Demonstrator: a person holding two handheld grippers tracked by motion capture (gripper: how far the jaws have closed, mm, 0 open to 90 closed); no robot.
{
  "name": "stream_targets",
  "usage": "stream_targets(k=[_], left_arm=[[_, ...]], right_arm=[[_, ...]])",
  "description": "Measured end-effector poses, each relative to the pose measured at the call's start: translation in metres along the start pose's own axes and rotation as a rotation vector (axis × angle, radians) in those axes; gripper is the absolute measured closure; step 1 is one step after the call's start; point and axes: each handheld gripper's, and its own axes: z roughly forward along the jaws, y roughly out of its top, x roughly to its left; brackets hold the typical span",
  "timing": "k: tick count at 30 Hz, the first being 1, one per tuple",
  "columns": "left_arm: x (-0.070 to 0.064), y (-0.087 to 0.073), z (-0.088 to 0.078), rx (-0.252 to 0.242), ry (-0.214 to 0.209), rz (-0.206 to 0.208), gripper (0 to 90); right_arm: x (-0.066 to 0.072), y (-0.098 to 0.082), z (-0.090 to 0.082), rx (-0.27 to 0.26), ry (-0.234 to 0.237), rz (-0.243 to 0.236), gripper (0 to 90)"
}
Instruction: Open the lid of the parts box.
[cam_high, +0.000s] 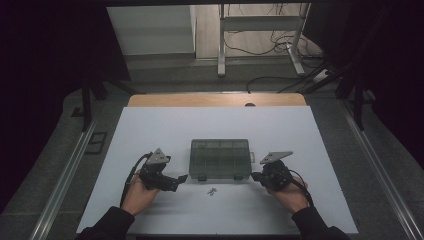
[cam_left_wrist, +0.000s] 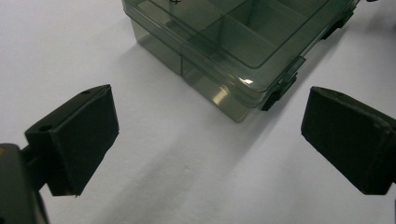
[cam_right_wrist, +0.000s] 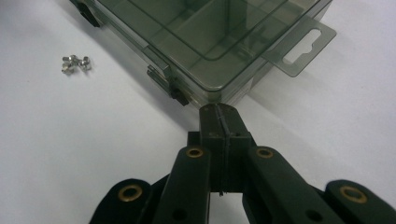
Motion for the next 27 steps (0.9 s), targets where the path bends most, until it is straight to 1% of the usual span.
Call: stream_targets(k=[5,7,12,13,15,18,19,22,23,24,26,27], left_arm=[[0.000,0.001,-0.002,-0.009,-0.019,-0.022,5.3],[-0.001,0.001,-0.002,-0.010,-0.024,-0.025,5.3],[-0.004,0.003,-0.003,-0.012,-0.020,-0.007,4.4],[-0.005,0.004,-0.004,-0.024,-0.033,-0.004,4.2],[-0.005,0.004,-0.004,-0.028,-0.038,-0.006,3.9],[-0.006,0.004,-0.005,-0.025,-0.048,-0.001,4.7],[-0.006,0.004,-0.004,-0.013,-0.046,0.002,6.2],[-0.007,0.004,-0.003,-0.003,-0.046,0.001,10.7],[-0.007,0.005,-0.003,0.004,-0.057,0.001,14.2],[-0.007,0.005,-0.003,0.004,-0.057,0.001,15.7],[-0.008,0.005,-0.003,0.014,-0.065,-0.002,22.3],[-0.009,0.005,-0.002,0.024,-0.077,-0.005,27.4]], right_arm=[[-0.001,0.002,-0.005,-0.038,0.007,0.018,89.1],[-0.001,0.002,-0.006,-0.047,0.007,0.017,89.1],[-0.001,0.004,-0.009,-0.072,0.011,0.020,89.1],[-0.001,0.005,-0.010,-0.085,0.013,0.020,89.1],[-0.001,0.005,-0.011,-0.089,0.014,0.022,89.1],[-0.001,0.007,-0.014,-0.109,0.015,0.026,89.1],[-0.001,0.008,-0.015,-0.121,0.017,0.030,89.1],[-0.002,0.009,-0.017,-0.129,0.022,0.035,89.1],[-0.002,0.010,-0.018,-0.135,0.026,0.039,89.1],[-0.002,0.010,-0.018,-0.135,0.026,0.039,89.1],[-0.002,0.011,-0.019,-0.142,0.028,0.040,89.1],[-0.003,0.012,-0.019,-0.150,0.029,0.039,89.2]])
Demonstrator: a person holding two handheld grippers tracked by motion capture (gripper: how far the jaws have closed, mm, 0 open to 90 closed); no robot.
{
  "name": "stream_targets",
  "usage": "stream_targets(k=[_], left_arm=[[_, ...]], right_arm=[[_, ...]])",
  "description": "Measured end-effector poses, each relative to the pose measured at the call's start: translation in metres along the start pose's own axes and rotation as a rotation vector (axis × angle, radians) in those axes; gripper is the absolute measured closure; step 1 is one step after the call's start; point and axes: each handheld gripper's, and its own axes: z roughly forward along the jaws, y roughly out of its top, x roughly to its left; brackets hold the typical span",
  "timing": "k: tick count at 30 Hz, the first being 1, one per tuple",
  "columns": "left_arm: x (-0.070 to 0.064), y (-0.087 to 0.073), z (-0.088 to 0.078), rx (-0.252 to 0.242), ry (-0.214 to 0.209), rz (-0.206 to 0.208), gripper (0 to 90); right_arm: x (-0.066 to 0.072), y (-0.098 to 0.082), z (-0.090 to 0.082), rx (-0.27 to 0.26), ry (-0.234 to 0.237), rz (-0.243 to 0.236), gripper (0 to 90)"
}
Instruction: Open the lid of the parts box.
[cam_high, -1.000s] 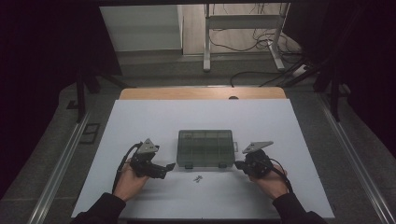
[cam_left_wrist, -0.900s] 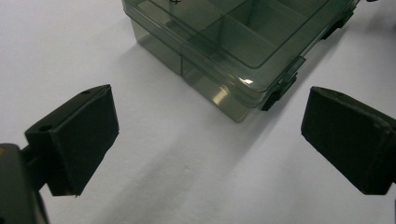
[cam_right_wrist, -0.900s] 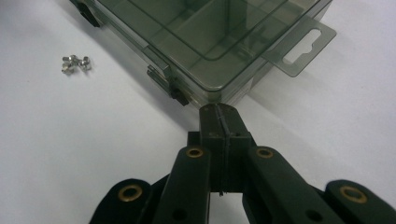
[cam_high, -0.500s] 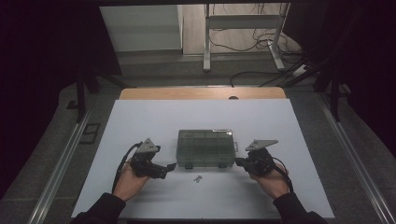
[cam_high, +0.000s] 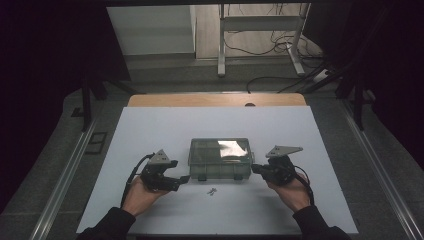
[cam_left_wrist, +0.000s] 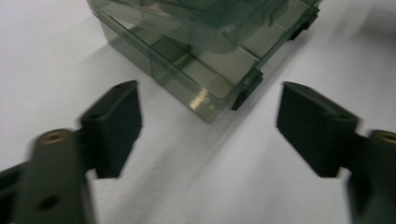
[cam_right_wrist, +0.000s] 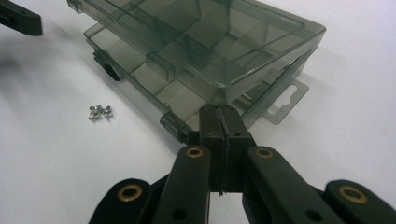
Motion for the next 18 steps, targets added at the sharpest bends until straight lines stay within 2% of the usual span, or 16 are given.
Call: stream_targets(k=[3,4,6,10,12,14,16,18], left_arm=[[-0.002,0.001,0.002,0.021,0.004,0.001,38.4],[-0.003,0.001,0.003,0.027,0.010,0.002,38.4],[-0.005,0.003,0.003,0.024,0.004,-0.004,48.8],[-0.007,0.005,0.003,0.017,-0.009,-0.008,62.6],[-0.008,0.006,0.004,0.016,-0.014,-0.010,65.5],[-0.010,0.008,0.005,0.017,-0.020,-0.008,73.8],[-0.011,0.009,0.006,0.017,-0.022,-0.007,76.0],[-0.013,0.011,0.009,0.014,-0.028,-0.006,82.8]], right_arm=[[0.000,0.001,-0.001,-0.002,0.001,0.001,89.2],[0.000,0.001,-0.001,-0.005,0.001,0.001,89.1],[0.000,0.003,-0.002,-0.016,-0.001,-0.003,89.2],[0.000,0.006,-0.003,-0.033,-0.011,-0.006,89.2],[0.000,0.007,-0.003,-0.035,-0.011,-0.006,89.2],[0.000,0.009,-0.004,-0.040,-0.012,-0.007,89.2],[0.000,0.009,-0.004,-0.042,-0.012,-0.007,89.2],[0.000,0.011,-0.004,-0.046,-0.012,-0.008,89.2]])
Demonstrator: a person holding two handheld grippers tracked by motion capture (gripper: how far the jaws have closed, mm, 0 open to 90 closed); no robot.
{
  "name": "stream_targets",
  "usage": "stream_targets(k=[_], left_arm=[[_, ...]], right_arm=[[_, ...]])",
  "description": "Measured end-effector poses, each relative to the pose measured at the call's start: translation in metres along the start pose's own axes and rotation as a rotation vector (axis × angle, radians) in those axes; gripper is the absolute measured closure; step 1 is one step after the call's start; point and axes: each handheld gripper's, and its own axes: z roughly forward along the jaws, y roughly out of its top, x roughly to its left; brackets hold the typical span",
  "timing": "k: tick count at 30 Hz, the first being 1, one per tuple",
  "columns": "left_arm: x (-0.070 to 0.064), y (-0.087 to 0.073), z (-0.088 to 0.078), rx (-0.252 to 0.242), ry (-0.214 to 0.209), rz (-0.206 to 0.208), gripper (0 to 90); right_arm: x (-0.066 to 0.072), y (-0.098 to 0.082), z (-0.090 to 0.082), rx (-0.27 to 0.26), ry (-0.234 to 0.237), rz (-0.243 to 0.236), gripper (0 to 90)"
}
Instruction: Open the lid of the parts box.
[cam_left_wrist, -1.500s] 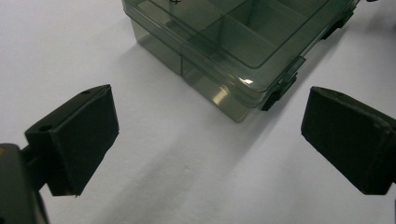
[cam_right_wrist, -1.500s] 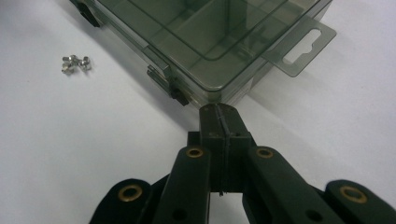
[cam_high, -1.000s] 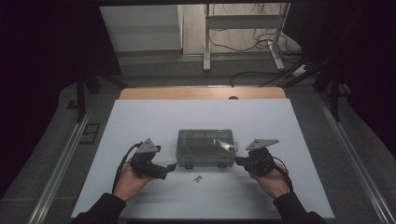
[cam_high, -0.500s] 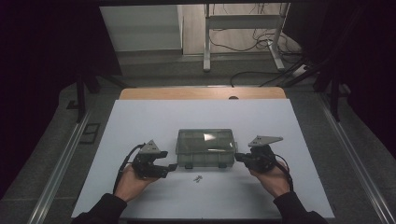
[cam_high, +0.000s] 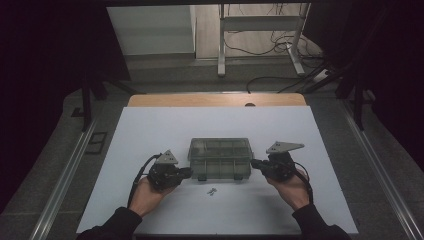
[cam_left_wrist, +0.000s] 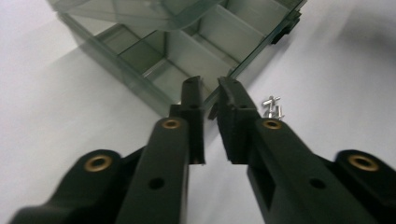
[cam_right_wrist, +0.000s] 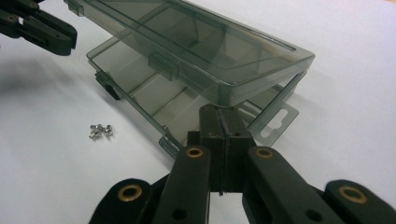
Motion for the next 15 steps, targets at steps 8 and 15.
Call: stream_targets(k=[8,15], left_arm=[[-0.007,0.009,0.013,-0.003,-0.015,0.019,89.8],[-0.011,0.014,0.022,-0.015,-0.036,0.024,89.9]], right_arm=[[-0.002,0.005,-0.002,-0.028,-0.007,0.014,89.2],[-0.005,0.009,-0.002,-0.046,-0.014,0.019,89.2]])
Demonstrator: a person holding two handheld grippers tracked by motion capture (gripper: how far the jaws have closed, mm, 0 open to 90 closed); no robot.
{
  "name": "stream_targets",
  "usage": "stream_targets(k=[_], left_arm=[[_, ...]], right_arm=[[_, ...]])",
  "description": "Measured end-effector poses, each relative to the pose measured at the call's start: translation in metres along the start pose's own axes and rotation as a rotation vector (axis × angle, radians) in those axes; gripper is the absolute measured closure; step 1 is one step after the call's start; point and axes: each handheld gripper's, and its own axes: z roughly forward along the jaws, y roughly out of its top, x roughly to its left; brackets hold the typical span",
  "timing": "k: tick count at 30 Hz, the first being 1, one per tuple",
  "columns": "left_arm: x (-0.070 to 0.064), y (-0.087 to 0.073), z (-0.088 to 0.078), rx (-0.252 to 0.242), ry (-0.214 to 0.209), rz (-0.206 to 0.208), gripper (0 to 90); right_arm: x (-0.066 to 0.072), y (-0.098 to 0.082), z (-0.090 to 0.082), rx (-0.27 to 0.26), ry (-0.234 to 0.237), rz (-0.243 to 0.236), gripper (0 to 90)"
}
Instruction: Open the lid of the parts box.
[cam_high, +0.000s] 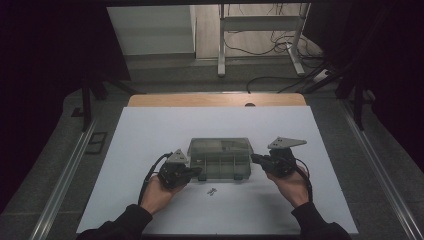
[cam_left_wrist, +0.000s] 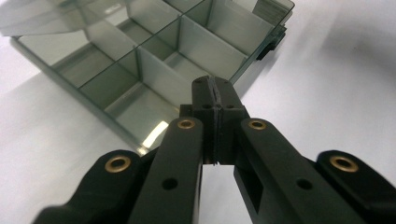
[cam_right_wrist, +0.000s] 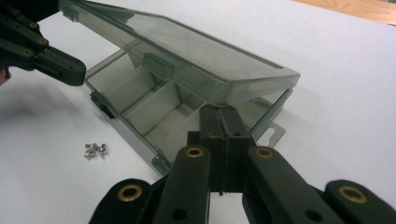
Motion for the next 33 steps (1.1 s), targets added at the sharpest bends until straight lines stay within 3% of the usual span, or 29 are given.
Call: stream_targets(k=[15,33], left_arm=[[-0.001,0.005,0.019,-0.001,0.016,0.022,89.3],[-0.002,0.007,0.027,-0.016,0.021,0.038,89.0]], right_arm=[[-0.009,0.011,0.009,0.000,0.002,0.012,89.1],[-0.015,0.022,0.017,-0.014,-0.005,0.010,89.1]])
